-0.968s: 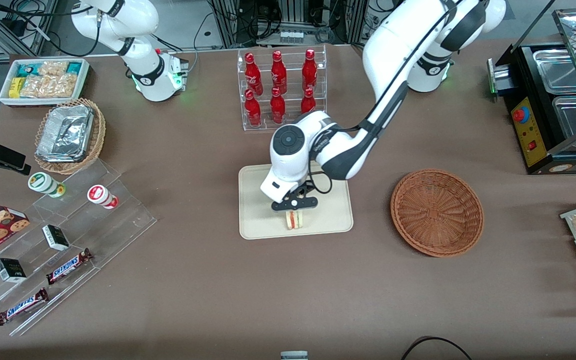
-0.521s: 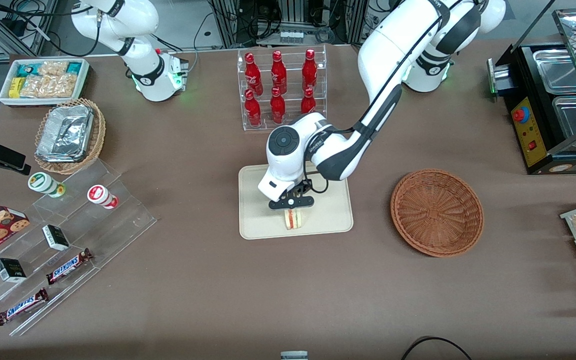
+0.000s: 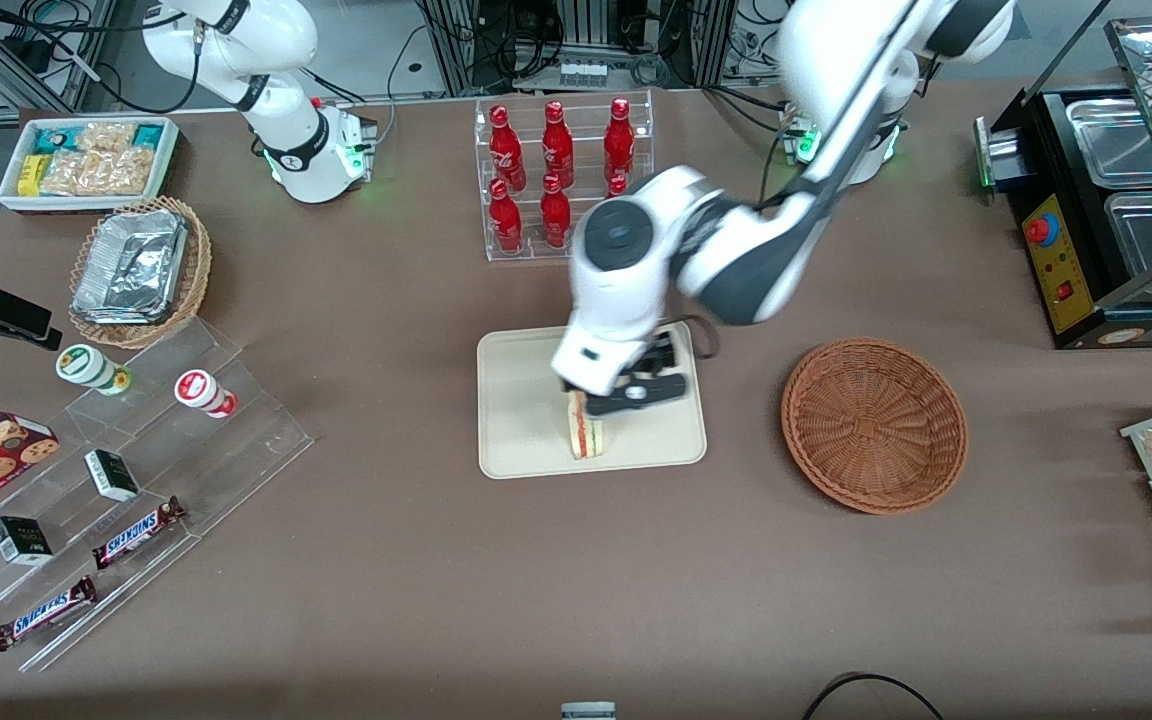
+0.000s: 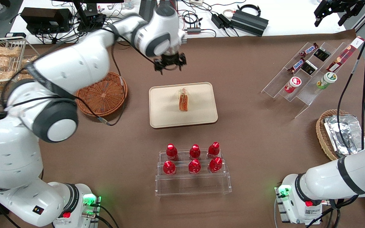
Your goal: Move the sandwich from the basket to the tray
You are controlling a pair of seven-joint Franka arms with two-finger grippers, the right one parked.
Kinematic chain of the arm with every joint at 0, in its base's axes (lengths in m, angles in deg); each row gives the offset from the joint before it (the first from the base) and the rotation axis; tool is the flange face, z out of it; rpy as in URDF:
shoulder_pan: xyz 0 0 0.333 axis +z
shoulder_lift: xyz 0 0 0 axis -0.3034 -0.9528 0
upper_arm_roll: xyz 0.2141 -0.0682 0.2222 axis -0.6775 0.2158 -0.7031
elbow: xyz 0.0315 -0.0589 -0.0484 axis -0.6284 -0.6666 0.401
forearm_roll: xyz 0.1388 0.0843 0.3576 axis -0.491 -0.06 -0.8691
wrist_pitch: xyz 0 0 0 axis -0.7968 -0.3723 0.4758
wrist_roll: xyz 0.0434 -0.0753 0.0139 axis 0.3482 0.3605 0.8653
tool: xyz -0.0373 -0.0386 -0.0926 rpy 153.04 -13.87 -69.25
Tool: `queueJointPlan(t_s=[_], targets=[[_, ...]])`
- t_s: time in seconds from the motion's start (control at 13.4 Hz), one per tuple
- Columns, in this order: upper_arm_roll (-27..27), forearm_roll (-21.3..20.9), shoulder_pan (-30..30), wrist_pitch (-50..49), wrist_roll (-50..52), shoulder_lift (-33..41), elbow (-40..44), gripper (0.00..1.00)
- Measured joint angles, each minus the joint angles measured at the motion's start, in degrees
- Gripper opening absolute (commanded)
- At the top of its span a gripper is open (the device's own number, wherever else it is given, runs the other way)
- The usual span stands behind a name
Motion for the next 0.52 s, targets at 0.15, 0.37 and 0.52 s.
queueJointPlan(t_s=[0.15,0.37,0.52], targets=[[-0.1,0.8,5.0,-6.2,-3.1,5.3,0.0,1.00],[-0.2,1.8,12.7,-15.0,-13.6,12.2,-0.3,1.00],[-0.3,3.9,17.8,-18.2,-21.7,16.3,-1.5,1.00]])
